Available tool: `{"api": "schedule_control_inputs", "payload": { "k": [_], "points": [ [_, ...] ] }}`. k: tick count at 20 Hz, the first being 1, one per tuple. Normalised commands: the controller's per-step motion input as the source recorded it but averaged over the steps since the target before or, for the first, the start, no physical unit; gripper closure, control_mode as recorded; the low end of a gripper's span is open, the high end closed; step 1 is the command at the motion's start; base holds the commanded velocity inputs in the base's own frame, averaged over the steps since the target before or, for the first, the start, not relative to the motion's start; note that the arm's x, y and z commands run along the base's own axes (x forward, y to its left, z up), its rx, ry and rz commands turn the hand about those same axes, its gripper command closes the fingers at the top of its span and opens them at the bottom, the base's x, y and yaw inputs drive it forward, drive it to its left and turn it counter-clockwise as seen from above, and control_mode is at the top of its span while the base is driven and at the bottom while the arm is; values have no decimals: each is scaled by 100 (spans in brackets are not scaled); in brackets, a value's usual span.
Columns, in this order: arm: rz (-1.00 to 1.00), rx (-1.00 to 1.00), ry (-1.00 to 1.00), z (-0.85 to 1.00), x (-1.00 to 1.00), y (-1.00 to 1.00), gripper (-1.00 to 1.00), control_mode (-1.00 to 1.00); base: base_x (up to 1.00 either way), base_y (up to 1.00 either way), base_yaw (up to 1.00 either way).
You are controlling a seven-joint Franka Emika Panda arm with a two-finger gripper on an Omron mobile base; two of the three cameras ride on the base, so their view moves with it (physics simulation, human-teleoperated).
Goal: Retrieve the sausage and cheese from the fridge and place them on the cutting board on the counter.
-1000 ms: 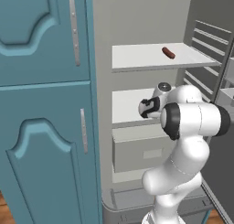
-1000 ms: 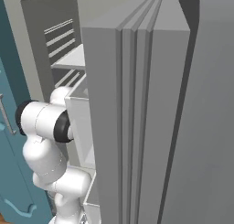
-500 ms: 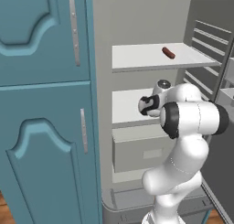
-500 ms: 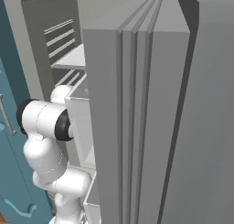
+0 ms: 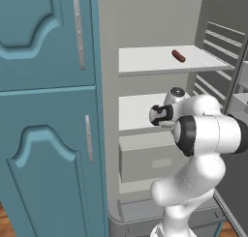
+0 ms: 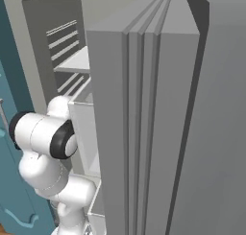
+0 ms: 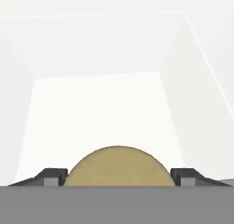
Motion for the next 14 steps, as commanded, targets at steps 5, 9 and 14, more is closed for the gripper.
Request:
{"api": "schedule_control_inputs", "payload": {
  "k": [5,9,14],
  "points": [
    [0,0,-14,69,-43,0,100,-100,0,0,0],
    [0,0,-21,86,-66,0,100,-100,0,0,0],
    [0,0,-4,90,-67,0,100,-100,0,0,0]
  ]
}}
